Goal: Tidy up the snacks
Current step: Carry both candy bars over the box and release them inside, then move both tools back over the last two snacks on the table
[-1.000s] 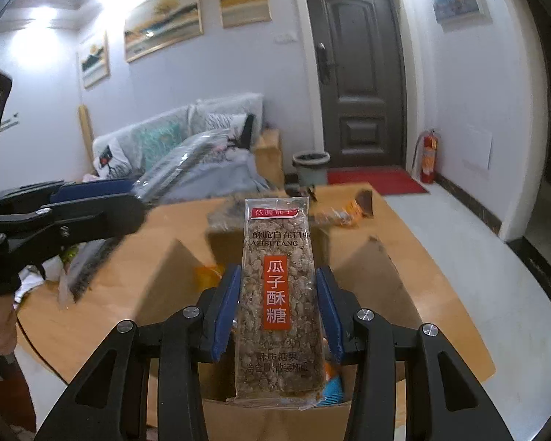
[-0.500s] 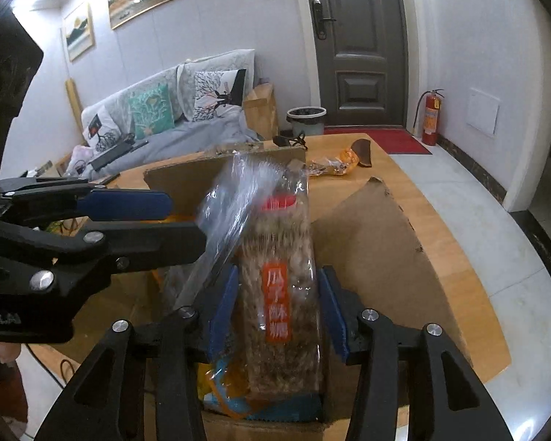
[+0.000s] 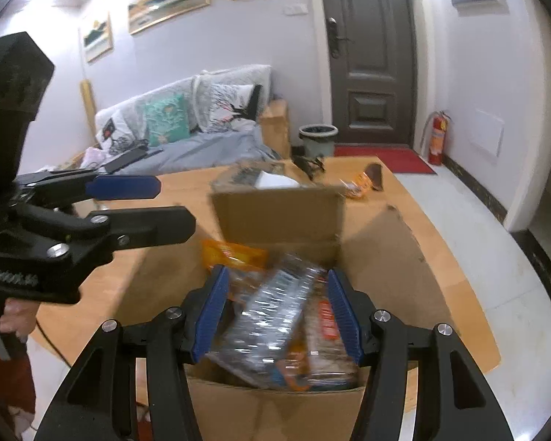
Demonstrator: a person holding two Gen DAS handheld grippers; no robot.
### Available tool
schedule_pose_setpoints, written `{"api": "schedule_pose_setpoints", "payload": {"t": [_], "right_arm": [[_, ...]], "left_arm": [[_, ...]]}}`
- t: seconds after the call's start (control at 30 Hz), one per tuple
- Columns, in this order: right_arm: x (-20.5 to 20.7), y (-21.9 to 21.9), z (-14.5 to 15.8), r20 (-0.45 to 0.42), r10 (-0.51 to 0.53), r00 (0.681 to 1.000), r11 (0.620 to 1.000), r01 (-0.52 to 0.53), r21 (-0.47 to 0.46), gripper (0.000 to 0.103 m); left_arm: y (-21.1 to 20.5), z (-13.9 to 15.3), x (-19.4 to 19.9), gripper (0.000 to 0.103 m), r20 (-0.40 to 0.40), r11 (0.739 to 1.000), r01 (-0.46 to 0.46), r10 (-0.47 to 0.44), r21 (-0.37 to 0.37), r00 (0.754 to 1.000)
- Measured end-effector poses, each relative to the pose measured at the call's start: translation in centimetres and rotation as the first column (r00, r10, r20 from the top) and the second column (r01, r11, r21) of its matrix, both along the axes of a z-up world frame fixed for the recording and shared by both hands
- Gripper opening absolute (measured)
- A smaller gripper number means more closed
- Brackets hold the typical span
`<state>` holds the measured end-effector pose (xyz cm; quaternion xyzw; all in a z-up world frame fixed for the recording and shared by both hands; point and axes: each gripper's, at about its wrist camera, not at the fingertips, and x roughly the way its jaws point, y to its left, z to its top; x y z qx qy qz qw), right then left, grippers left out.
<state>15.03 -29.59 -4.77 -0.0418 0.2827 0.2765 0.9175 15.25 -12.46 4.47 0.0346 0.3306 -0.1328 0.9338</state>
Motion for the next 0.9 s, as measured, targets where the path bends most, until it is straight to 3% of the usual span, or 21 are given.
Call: {"api": "schedule_pose_setpoints", "payload": {"t": [0.23,0.43,0.53,0.77,0.9], "right_arm": [[-4.9,5.8,2.0,0.058,0.154,0.986,0.988,-0.154,-0.013,0.052],[-7.3,11.9,1.0,0.005,0.286,0.958,0.958,-0.286,-0.013,0.052],[-8.0,14.4,-0.9,-0.038,0.326,0.945,0.945,-0.327,-0.012,0.052],[-6.7,17.2,-8.8,-0.217,0.329,0.919,0.942,-0.335,0.009,0.052],[-5.3,17.1,-12.5,-0.239,0.264,0.934,0.959,-0.281,-0.036,0.052]], "left_arm": [[6.2,0.9,-4.5,0.069,0.032,0.994,-0.104,0.103,0.031,0.994],[12.7,-1.8,-7.8,0.071,0.0,0.981,-0.193,0.193,0.01,0.981],[15.4,-4.4,-8.3,0.073,-0.047,0.973,-0.23,0.23,0.007,0.972],[18.3,-11.8,-8.4,0.073,-0.193,0.963,-0.268,0.256,-0.04,0.947],[17.3,-15.6,-7.1,0.073,-0.269,0.96,-0.272,0.246,-0.062,0.931]]}}
